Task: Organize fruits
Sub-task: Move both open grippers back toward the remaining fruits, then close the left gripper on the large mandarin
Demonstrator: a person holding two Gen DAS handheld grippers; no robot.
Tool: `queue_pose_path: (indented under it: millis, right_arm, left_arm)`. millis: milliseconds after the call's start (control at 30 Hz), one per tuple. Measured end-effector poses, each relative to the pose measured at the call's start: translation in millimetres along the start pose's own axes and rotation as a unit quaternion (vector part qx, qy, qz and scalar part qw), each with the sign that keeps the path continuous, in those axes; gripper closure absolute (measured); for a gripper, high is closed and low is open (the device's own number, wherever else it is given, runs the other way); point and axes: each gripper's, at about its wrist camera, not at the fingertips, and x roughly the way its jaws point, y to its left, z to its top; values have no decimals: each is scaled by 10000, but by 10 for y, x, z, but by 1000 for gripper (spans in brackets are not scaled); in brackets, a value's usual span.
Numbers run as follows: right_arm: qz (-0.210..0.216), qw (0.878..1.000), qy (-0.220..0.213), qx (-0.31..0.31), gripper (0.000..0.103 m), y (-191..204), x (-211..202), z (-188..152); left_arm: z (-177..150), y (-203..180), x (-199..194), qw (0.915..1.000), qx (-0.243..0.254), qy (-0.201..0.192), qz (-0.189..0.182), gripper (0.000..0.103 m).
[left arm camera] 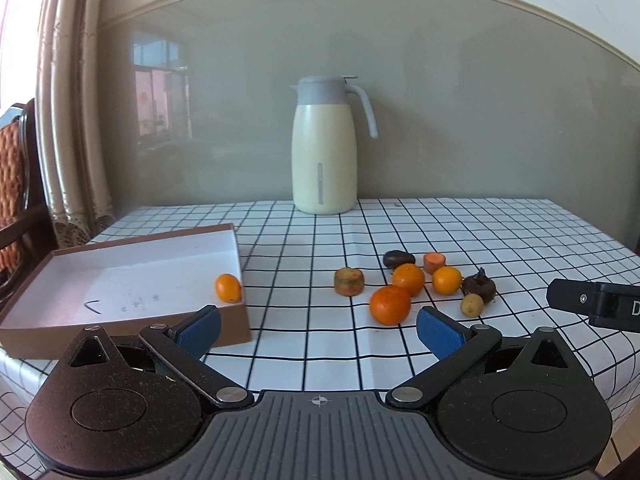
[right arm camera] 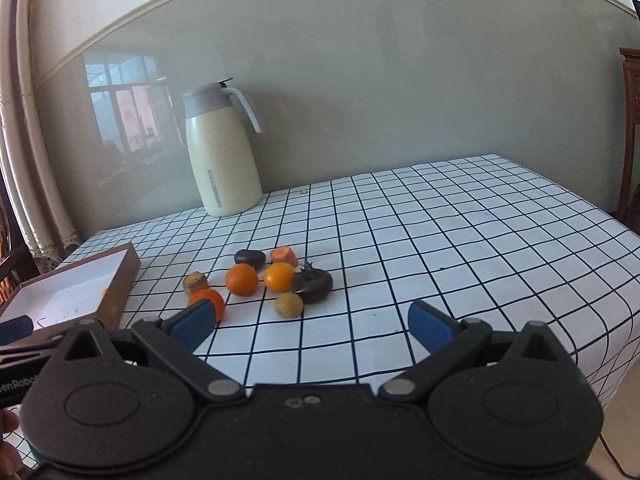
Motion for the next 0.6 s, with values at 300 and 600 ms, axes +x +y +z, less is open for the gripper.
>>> queue_pose_path:
  millis: [300,600]
  right_arm:
    - [-73,10000,-4,0,6,-19,223,39]
    - [-131,9999,-28,-49,12,-26,461,35]
  left_arm:
    - [6,-92,308,10000,49,28,-46,0]
    - [-30,-142,612,9999,91,49,-64,0]
